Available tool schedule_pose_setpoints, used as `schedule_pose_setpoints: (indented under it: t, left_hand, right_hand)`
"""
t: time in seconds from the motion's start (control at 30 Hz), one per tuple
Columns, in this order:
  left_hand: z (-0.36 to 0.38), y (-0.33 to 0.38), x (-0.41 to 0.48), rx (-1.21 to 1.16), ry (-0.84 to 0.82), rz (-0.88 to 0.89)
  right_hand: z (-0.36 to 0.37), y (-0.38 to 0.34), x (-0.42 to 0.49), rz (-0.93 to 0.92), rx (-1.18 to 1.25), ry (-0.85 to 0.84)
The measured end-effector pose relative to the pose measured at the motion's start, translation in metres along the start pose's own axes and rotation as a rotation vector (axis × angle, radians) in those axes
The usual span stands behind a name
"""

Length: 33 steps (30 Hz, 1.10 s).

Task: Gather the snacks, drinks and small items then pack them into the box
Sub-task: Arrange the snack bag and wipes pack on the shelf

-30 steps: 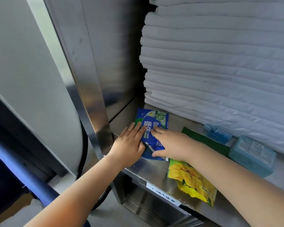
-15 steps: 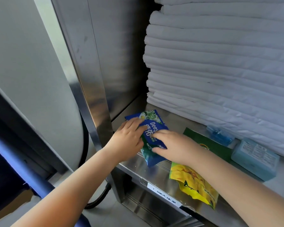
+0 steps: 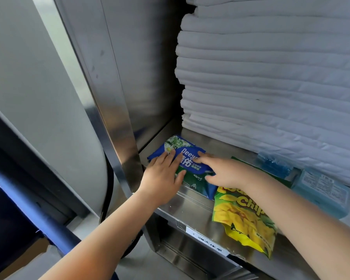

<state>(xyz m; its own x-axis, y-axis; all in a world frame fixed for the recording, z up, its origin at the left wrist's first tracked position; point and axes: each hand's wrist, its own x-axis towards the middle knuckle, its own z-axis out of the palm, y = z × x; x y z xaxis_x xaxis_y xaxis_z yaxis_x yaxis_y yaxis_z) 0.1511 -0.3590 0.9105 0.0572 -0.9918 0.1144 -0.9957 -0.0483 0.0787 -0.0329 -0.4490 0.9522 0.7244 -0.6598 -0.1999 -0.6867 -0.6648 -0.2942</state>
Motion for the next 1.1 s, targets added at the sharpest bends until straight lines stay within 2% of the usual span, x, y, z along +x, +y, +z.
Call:
schedule_pose_setpoints:
  t: [0.13,0.23,0.3,0.37,0.4,0.57,0.67,0.8,0.87,0.93,1.0,1.1]
  left_hand:
    - [-0.002,0.007,-0.015,0.123,0.011,0.007]
    - [-0.009,-0.004,-0.010,0.044,0.028,0.049]
    - [-0.011,-0.014,0.003,-0.021,-0.046,0.107]
    - [-0.009,-0.018,0.012,-0.044,-0.161,0.135]
    - [-0.006,-0.019,0.014,-0.047,-0.179,0.130]
    - [0.006,-0.005,0.000,0.031,-0.069,-0.015]
    - [0.005,0.008,-0.011,0.159,-0.012,-0.092]
    - [0.009,0.005,-0.018,0.113,0.027,-0.028]
    - [0.012,0.003,-0.019,0.078,0.011,0.093]
    - [0.013,0.003,-0.018,0.040,-0.007,0.136]
    - [0.013,0.005,-0.017,0.022,0.006,0.104]
    - [0.015,0.014,-0.019,0.009,0.054,0.017]
  right_hand:
    - [-0.002,0.002,-0.001,0.045,-0.220,0.128]
    - [-0.001,-0.001,-0.011,-0.007,-0.145,0.204]
    - [0.001,-0.004,-0.015,-0.012,-0.059,0.073]
    - [0.007,-0.005,-0.016,0.001,-0.111,-0.061]
    - [0.009,-0.005,-0.014,0.001,-0.131,-0.077]
    - [0.007,0.009,-0.001,-0.031,-0.056,-0.002]
    - [0.001,0.017,0.008,-0.039,-0.146,0.124]
    - [0.009,0.018,0.007,-0.122,-0.111,0.221]
    - [0.018,0.015,0.003,-0.196,-0.069,0.158]
    - [0.025,0.014,0.004,-0.175,-0.124,0.020]
    - [0.026,0.016,0.011,-0.151,-0.207,-0.056]
    - [0.024,0.016,0.024,-0.188,-0.256,-0.069]
